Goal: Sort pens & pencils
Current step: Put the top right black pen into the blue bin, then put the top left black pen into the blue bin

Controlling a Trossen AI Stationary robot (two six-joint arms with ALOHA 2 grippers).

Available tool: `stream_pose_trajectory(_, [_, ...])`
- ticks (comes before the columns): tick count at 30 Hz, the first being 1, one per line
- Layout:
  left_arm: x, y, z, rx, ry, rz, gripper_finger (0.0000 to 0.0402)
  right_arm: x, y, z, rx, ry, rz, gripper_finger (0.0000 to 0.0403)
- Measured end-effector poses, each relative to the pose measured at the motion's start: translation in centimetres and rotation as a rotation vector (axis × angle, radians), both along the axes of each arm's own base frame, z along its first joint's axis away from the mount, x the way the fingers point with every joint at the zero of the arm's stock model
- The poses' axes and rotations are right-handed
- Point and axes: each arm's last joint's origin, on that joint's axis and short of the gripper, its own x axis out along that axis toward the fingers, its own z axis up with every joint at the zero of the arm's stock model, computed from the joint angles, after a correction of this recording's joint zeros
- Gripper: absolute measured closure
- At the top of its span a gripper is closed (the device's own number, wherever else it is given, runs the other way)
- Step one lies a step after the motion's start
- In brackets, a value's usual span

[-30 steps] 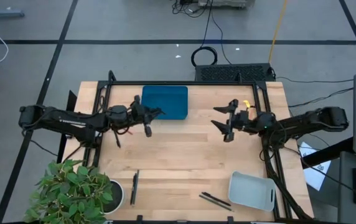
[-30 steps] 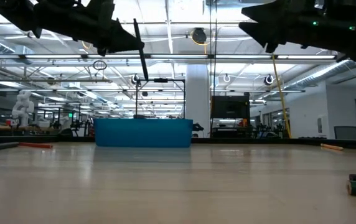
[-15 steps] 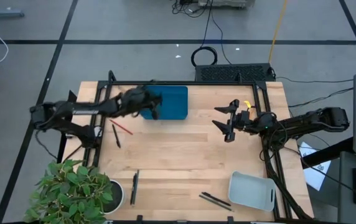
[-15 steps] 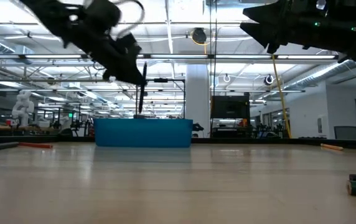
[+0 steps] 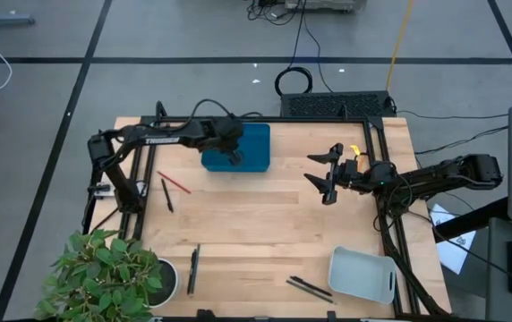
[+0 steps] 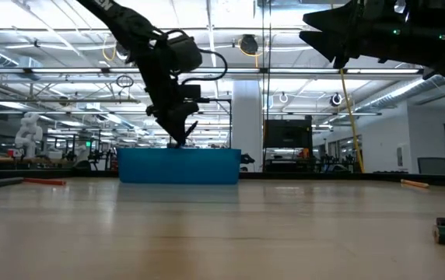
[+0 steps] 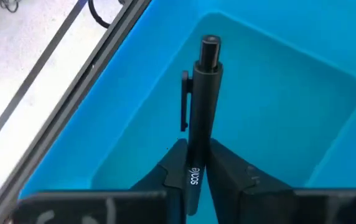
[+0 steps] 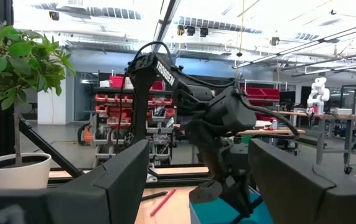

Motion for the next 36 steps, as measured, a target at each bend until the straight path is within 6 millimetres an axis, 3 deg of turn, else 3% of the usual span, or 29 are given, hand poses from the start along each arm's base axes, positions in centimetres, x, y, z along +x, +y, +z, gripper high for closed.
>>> stream_pose_trajectory(12, [-0.1, 0.1, 0.6, 0.015, 0.019, 0.006, 0.0213, 0.0, 0.0, 0.0, 0.000, 0.000, 0.000, 0.0140])
stream_pose_trajectory(17, [0.0, -0.1, 0.6, 0.010, 0.013, 0.008, 0.0185, 0.0, 0.0, 0.0, 0.000, 0.000, 0.000, 0.0140])
stream_pose_trajectory(20, [-0.2, -0.8, 1.8, 0.018, -0.028, 0.005, 0.0183, 0.0, 0.0, 0.0, 0.001, 0.000, 0.000, 0.0140])
stream_pose_trajectory(24, [-0.5, -3.0, 4.8, 0.042, -0.125, -0.044, 0.0193, 0.1, 0.0, -0.1, 0.002, 0.015, 0.000, 0.0140])
stream_pose_trajectory(29, [-2.1, -7.4, 8.7, 0.094, -0.337, -0.181, 0.0217, 0.2, 0.0, -0.4, 0.003, 0.046, 0.000, 0.0140])
stream_pose_trajectory(33, [-4.6, -11.0, 9.7, 0.152, -0.553, -0.292, 0.0234, 0.2, 0.0, -0.4, 0.004, 0.045, 0.000, 0.0140])
stream_pose_trajectory(36, [-7.0, -12.9, 9.2, 0.198, -0.715, -0.352, 0.0245, 0.2, 0.0, -0.4, 0.004, 0.046, 0.000, 0.0140])
